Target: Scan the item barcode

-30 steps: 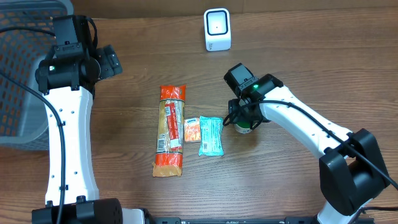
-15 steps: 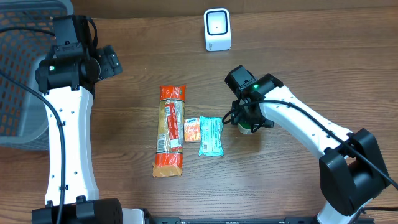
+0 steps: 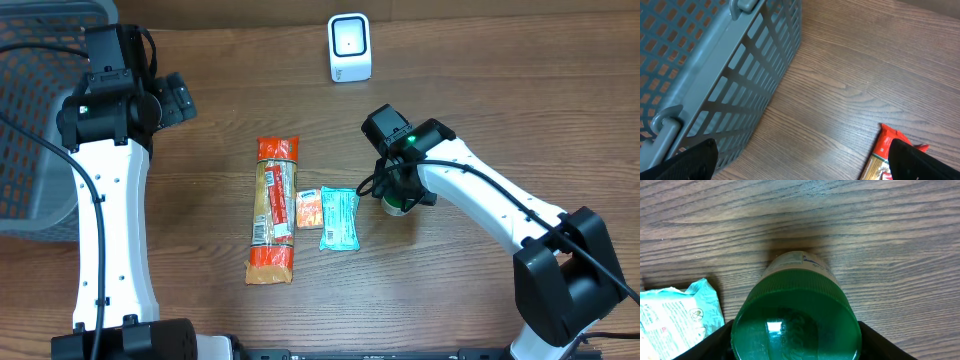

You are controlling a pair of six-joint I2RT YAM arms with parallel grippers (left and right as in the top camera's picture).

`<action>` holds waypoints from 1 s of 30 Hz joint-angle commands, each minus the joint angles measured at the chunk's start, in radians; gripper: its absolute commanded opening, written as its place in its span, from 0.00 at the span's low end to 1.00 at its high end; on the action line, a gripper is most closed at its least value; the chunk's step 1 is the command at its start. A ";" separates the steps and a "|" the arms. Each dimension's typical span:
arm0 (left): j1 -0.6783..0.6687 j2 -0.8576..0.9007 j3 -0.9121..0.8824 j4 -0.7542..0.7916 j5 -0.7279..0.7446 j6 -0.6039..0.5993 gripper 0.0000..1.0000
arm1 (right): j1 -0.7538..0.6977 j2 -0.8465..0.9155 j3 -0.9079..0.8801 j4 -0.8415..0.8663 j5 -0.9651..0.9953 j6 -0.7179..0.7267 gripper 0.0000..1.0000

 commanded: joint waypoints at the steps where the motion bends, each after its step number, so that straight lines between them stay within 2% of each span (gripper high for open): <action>1: -0.001 -0.014 0.019 0.001 -0.013 0.009 1.00 | 0.005 0.005 -0.003 0.003 0.000 -0.103 0.66; 4: -0.001 -0.014 0.019 0.001 -0.013 0.009 1.00 | 0.005 0.005 -0.003 0.007 -0.008 -0.188 0.60; 7: -0.001 -0.014 0.019 0.001 -0.013 0.009 1.00 | 0.005 0.005 -0.003 0.030 -0.025 -0.256 0.60; 13: -0.001 -0.014 0.019 0.001 -0.013 0.009 1.00 | 0.005 0.005 -0.003 0.048 -0.021 -0.278 0.62; 15: -0.001 -0.014 0.019 0.001 -0.013 0.009 1.00 | 0.005 0.005 0.001 0.044 -0.021 -0.278 0.74; 16: -0.001 -0.014 0.019 0.001 -0.013 0.009 1.00 | 0.005 0.005 0.006 0.039 -0.021 -0.278 0.75; 22: -0.001 -0.014 0.019 0.001 -0.013 0.009 1.00 | 0.005 0.005 0.084 -0.036 -0.020 -0.274 0.98; 30: -0.001 -0.014 0.019 0.000 -0.013 0.009 1.00 | 0.004 0.004 0.189 -0.144 -0.019 -0.274 1.00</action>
